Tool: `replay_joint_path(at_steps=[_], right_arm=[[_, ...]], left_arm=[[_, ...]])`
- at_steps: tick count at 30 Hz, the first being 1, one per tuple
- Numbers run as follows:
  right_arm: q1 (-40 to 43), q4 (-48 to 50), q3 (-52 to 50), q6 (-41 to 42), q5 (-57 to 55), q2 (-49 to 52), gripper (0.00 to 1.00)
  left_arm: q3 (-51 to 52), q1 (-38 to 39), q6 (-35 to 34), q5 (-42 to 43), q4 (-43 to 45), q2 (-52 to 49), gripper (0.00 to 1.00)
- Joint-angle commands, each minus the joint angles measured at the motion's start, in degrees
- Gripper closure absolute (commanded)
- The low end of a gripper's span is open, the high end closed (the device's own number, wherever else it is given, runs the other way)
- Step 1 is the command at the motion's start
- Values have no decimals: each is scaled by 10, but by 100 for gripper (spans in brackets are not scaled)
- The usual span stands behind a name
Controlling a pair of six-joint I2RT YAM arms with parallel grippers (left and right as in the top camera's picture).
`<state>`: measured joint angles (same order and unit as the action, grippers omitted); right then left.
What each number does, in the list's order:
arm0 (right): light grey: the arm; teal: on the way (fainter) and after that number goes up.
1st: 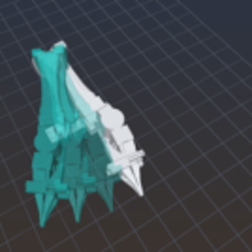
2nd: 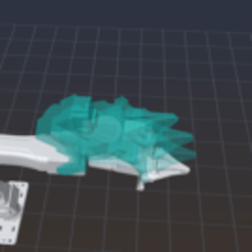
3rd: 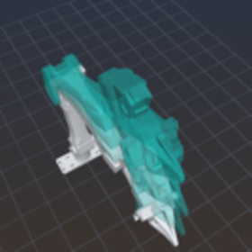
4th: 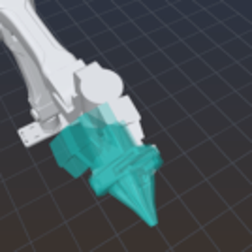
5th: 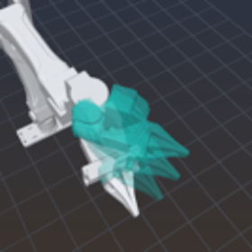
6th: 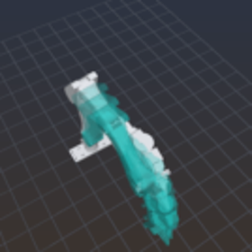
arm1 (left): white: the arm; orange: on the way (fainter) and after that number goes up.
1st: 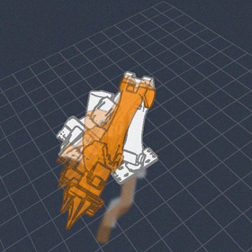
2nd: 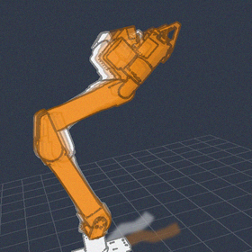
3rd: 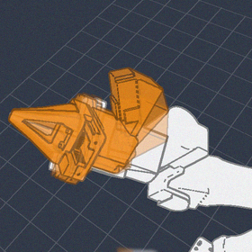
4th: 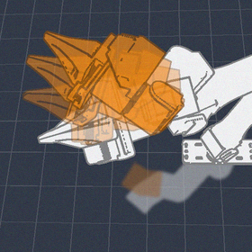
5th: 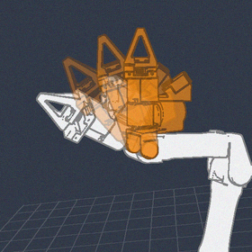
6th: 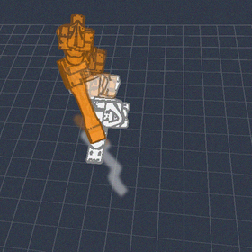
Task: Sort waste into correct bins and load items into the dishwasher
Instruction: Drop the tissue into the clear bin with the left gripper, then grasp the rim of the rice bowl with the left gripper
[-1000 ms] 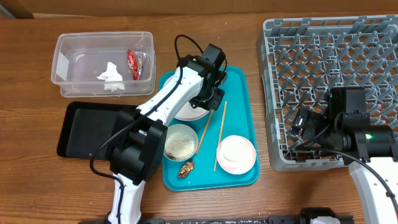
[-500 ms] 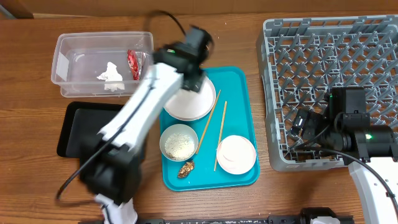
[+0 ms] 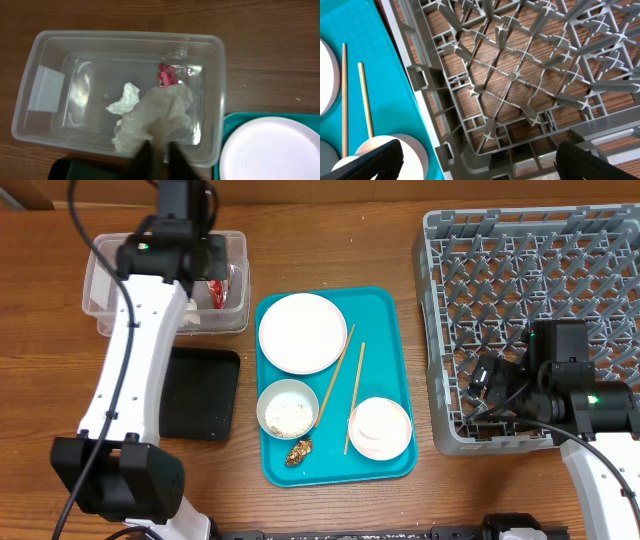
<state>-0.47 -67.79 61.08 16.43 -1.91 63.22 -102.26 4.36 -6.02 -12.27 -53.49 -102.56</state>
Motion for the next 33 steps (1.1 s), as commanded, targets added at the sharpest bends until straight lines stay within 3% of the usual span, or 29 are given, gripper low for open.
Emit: replay_joint_path(at_steps=[1,5,10,14,20,28,33], right_arm=[[1,1,16,-3,-6,-6,0],[1,2,16,-3,-6,-6,0],[1,1,16,-3,-6,-6,0],[1,1,16,-3,-6,-6,0],[1,1,16,-3,-6,-6,0],[1,1,16,-3,-6,-6,0],[1,1,16,-3,-6,-6,0]], left_arm=[[-3,-17,-9,14,-1,-9,50],[-3,-17,-9,48,-18,-9,47],[-3,9,-24,126,-85,-7,36],[-2,65,-50,139,-176,-7,30],[1,155,-75,147,-238,-8,29],[89,250,-139,150,-223,-9,28],[175,285,-148,195,-170,-9,35]])
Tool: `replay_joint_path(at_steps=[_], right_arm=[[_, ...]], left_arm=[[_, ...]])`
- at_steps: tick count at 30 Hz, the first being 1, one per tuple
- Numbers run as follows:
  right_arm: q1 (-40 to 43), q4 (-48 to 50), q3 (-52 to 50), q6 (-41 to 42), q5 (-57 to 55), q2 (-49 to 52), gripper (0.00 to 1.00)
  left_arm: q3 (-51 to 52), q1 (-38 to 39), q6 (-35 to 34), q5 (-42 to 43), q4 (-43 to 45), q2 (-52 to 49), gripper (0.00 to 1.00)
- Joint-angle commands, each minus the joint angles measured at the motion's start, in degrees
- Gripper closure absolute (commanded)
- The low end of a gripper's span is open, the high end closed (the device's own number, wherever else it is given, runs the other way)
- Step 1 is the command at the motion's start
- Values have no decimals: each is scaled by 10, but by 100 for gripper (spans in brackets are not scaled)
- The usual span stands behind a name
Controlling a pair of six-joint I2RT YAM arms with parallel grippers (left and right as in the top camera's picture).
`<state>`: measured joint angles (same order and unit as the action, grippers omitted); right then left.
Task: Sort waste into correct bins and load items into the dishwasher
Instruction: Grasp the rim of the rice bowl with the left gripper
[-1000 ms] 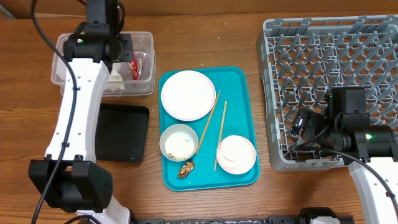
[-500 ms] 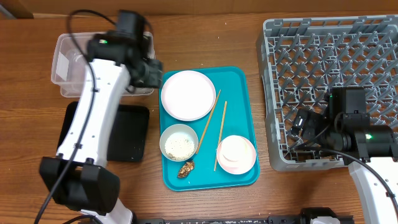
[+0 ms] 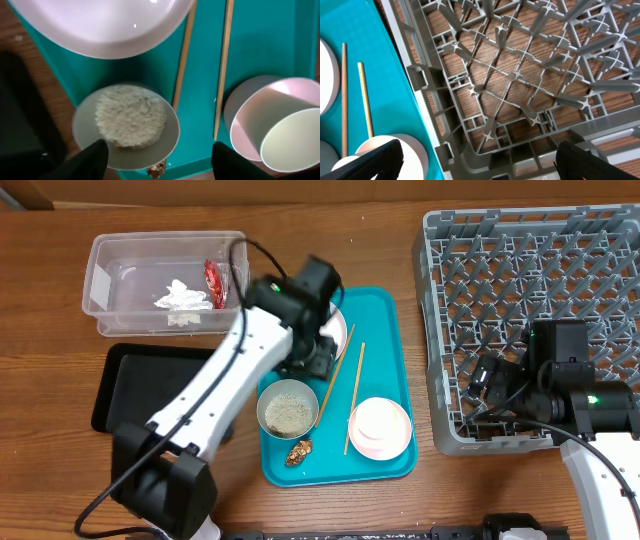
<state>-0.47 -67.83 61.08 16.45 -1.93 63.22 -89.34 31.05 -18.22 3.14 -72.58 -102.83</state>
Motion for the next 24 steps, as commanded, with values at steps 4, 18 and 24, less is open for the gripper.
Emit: replay_joint_path(at_steps=[4,18,24], right_arm=[[1,1,16,-3,-6,-6,0],[1,-1,16,-3,-6,-6,0],[1,-2,16,-3,-6,-6,0]], left_arm=[[112,43,-26,58,73,-6,40],[210,57,-26,41,148,-6,92],[210,57,-26,32,148,-6,92]])
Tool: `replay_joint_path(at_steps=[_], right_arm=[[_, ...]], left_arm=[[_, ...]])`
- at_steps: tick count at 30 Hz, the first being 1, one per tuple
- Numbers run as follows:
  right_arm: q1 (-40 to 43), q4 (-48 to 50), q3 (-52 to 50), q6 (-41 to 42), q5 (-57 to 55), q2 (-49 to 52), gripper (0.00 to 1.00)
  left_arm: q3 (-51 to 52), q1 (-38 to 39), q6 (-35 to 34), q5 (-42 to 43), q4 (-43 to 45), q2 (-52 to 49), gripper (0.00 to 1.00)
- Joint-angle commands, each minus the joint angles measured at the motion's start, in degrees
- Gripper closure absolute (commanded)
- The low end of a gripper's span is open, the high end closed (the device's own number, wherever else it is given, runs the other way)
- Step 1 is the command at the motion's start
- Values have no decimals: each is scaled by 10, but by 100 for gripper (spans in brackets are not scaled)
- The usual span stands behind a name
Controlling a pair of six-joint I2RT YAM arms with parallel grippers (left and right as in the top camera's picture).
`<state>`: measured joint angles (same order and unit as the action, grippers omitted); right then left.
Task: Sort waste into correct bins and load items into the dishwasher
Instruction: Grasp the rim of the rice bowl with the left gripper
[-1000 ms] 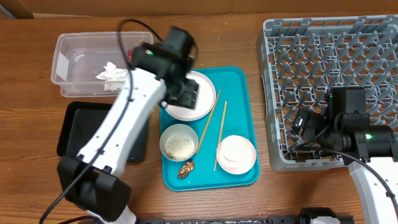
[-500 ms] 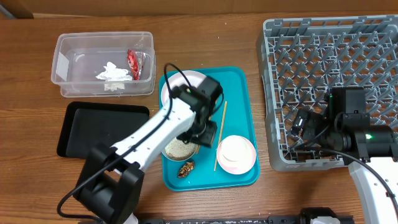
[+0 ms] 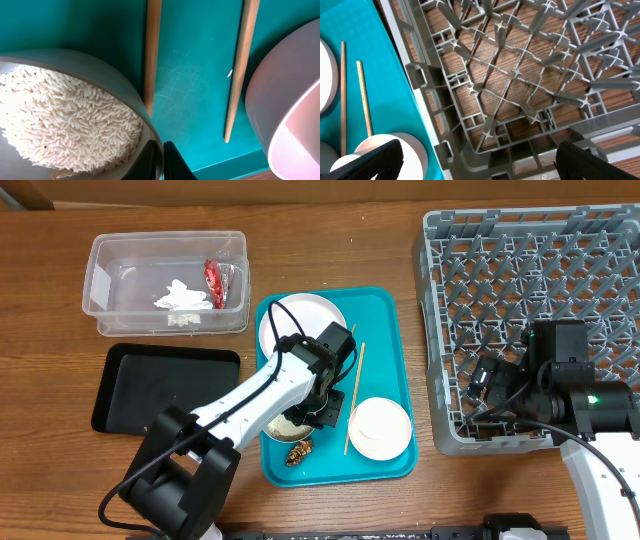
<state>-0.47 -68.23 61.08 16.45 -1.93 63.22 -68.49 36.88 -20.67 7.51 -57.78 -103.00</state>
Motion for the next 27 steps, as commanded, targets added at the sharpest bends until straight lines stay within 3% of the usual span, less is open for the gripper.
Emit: replay_joint_path(at_steps=[1,19,25,27], right_arm=[[1,2,16,-3,-6,-6,0],[1,2,16,-3,-6,-6,0],[1,2,16,-3,-6,-6,0],[1,2,16,-3,-6,-6,0]], left_arm=[[2,-1,-2,-17,0,-5,92],[13,-1,-8,-50,15,-5,86],[15,-1,-8,-49,17,-5,91],[15,-1,-8,-49,17,-5,96]])
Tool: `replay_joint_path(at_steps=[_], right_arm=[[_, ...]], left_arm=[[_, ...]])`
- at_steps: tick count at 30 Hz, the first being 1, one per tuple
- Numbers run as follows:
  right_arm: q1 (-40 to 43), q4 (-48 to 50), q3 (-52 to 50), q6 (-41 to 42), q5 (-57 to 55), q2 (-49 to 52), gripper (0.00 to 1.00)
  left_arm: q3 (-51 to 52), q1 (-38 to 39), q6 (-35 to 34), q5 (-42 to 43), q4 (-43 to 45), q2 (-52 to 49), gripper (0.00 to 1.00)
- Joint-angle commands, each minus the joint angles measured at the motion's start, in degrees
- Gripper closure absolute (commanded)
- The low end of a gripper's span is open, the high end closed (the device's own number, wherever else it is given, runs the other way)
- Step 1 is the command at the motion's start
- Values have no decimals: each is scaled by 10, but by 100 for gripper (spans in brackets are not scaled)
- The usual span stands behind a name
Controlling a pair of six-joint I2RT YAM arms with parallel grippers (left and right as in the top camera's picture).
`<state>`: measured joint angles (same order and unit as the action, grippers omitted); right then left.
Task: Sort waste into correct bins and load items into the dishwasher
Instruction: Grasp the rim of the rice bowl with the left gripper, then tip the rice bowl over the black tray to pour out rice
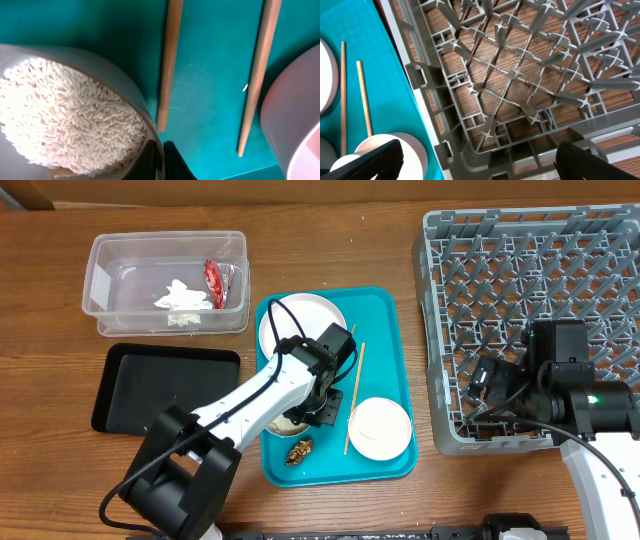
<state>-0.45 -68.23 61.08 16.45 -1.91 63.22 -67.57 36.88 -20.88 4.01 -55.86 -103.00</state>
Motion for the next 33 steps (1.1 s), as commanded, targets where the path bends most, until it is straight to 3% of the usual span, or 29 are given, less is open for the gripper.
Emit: replay_joint_path(at_steps=[1,7,13,18,26,33], right_arm=[[1,1,16,-3,-6,-6,0],[1,2,16,-3,-6,-6,0],[1,0,16,-3,-6,-6,0],[1,0,16,-3,-6,-6,0],[1,-1,16,-3,-6,-6,0],[1,-1,16,-3,-6,-6,0]], left_arm=[[6,-1,-6,-15,-2,-5,96],[-24,-2,-5,-17,-20,-3,96],[-103,-2,-5,-73,-75,-3,96],[-148,-21,-6,-59,-117,6,96],[-147,-89,-24,-62,-147,73,96],[-134,-197,2,-54,-156,151,96]])
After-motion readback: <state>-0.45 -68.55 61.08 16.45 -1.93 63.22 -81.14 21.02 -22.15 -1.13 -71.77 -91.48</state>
